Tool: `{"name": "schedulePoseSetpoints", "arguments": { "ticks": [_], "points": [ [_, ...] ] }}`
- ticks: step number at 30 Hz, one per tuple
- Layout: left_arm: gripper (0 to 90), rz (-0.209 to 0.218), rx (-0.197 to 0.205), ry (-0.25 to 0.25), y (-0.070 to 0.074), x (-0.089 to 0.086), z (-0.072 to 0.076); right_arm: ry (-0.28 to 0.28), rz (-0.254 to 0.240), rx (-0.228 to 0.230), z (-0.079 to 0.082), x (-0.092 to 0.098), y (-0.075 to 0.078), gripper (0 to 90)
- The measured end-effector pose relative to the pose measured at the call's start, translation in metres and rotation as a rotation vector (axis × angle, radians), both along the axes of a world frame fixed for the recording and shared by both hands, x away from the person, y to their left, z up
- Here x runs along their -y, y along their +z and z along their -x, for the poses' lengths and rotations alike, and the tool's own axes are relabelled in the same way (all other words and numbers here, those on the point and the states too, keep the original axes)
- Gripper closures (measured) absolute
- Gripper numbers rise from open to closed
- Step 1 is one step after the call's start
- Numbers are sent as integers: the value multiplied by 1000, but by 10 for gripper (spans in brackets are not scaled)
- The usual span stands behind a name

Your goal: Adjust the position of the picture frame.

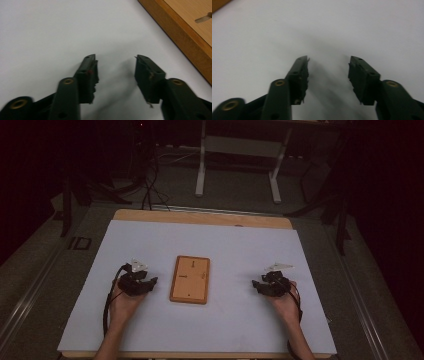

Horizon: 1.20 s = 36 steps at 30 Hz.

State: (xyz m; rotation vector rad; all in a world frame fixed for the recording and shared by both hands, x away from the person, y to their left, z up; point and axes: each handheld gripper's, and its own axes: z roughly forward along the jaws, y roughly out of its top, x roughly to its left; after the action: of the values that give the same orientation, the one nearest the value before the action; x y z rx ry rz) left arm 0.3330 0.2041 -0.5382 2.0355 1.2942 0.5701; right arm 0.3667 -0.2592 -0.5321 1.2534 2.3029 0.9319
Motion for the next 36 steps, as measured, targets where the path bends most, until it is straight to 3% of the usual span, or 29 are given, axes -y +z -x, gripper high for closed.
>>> {"name": "schedulePoseSetpoints", "arguments": {
  "ticks": [3,7,15,21,29,36],
  "points": [
    [569,6,4,-11,3,-2,2,18,2,0,1,-4,1,521],
    [555,34,5,-28,9,-1,5,56,8,0,5,-14,4,540],
    [522,23,3,-50,11,1,7,92,1,-1,7,-23,7,579],
    [522,17,20,-66,12,3,9,137,-52,-19,4,-30,12,586],
    [524,24,33,-55,14,1,10,172,-60,17,1,-52,21,644],
    [509,20,27,-40,13,-1,9,180,-93,17,-2,-66,27,687]
  ]
}}
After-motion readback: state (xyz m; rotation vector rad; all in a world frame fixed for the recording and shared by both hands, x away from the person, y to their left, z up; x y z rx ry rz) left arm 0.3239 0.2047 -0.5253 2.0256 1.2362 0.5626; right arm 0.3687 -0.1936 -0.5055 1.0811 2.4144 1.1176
